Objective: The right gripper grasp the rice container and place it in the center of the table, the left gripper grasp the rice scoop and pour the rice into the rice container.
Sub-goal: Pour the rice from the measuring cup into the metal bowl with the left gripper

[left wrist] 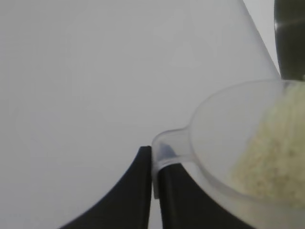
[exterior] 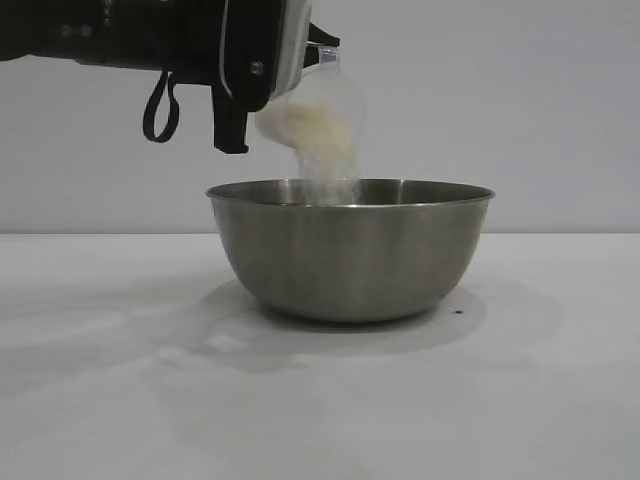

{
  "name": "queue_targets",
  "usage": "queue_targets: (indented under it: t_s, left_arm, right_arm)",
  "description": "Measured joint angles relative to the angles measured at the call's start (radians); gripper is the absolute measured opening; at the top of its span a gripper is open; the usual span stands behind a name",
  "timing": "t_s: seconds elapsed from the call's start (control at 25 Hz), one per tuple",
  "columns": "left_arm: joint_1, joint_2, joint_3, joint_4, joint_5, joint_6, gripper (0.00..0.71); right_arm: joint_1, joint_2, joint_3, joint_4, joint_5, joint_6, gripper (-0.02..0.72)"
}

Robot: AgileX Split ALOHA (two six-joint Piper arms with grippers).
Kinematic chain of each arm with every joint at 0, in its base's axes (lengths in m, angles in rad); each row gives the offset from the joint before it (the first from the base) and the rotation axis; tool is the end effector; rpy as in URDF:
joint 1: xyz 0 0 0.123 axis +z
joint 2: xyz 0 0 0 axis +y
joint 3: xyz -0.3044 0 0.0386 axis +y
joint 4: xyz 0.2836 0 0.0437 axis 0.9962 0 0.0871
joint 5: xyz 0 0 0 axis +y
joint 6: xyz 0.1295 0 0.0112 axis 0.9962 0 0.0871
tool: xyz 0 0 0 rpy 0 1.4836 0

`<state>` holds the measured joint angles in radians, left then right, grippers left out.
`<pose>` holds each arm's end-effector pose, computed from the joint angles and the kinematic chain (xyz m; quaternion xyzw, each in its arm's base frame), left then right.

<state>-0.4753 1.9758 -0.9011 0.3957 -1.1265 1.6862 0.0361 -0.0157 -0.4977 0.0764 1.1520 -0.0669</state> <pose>0.3794 -0.2461 0.1719 0.6569 0.1358 0.3777 0.6383 0.0307 0.0102 0.2663 -0.0484 0.8709 0.0305 0.4881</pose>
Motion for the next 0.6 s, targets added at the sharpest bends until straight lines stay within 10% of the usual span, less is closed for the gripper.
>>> queue_targets:
  t_s: [0.6]
  left_arm:
    - [0.000,0.000,0.000,0.021,-0.004,0.205,0.000]
  right_arm:
    - [0.000,0.000,0.000,0.000,0.000,0.000,0.379]
